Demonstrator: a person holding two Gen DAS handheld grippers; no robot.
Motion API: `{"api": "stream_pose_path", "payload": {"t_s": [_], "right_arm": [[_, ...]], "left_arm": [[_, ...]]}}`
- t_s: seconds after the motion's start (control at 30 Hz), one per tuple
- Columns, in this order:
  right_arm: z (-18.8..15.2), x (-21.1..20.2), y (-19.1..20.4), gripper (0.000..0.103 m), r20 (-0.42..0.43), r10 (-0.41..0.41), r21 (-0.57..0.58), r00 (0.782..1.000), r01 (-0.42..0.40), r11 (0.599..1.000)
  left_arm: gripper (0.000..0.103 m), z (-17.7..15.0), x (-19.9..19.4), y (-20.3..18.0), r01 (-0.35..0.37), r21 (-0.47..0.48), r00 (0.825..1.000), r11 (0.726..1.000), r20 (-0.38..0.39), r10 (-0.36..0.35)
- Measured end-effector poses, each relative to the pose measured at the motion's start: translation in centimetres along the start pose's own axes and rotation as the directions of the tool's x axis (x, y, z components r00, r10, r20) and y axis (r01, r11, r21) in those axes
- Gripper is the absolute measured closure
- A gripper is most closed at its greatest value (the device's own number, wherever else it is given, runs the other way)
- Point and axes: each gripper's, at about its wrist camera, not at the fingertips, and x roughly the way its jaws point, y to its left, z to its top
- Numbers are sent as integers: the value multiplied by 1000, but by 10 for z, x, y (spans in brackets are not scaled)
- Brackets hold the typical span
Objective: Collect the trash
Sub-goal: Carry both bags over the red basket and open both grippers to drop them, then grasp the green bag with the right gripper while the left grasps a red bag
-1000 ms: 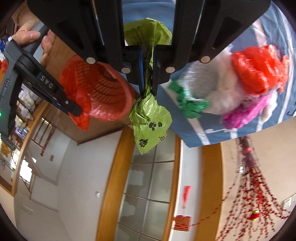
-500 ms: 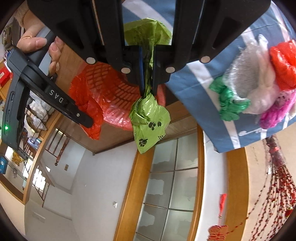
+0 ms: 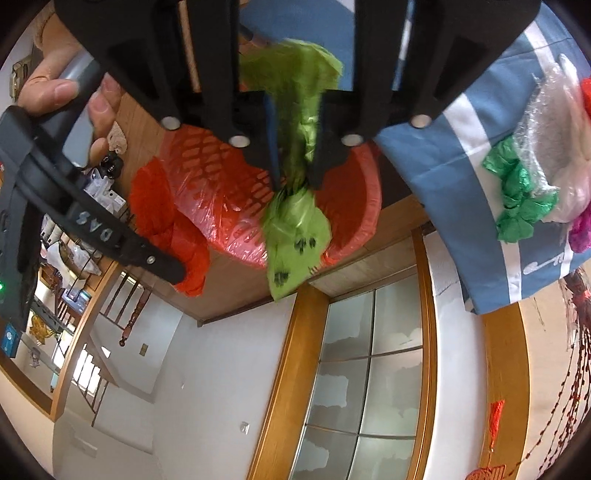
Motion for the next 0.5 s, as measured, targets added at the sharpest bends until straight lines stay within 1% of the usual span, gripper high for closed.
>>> {"api": "stream_pose_path", "payload": {"t_s": [0.07, 0.27, 0.4, 0.5], "right_arm": [[-2, 1, -5, 54, -5, -9, 16, 1000, 9, 1000], [-8, 0, -7, 53, -19, -26, 11, 999, 27, 1000], [-11, -2, 6, 53, -13, -33, -42, 999, 33, 999], [-15, -5, 19, 53, -8, -28, -92, 1000, 27, 995]], "left_arm": [[76, -2, 5, 3, -10, -8, 1000, 1000, -12, 10], [66, -11, 0, 19, -60, -21, 998, 998, -14, 60], [59, -20, -12, 33, -123, -21, 992, 992, -4, 123], [54, -26, -26, 44, -191, -22, 981, 981, 8, 191]]}}
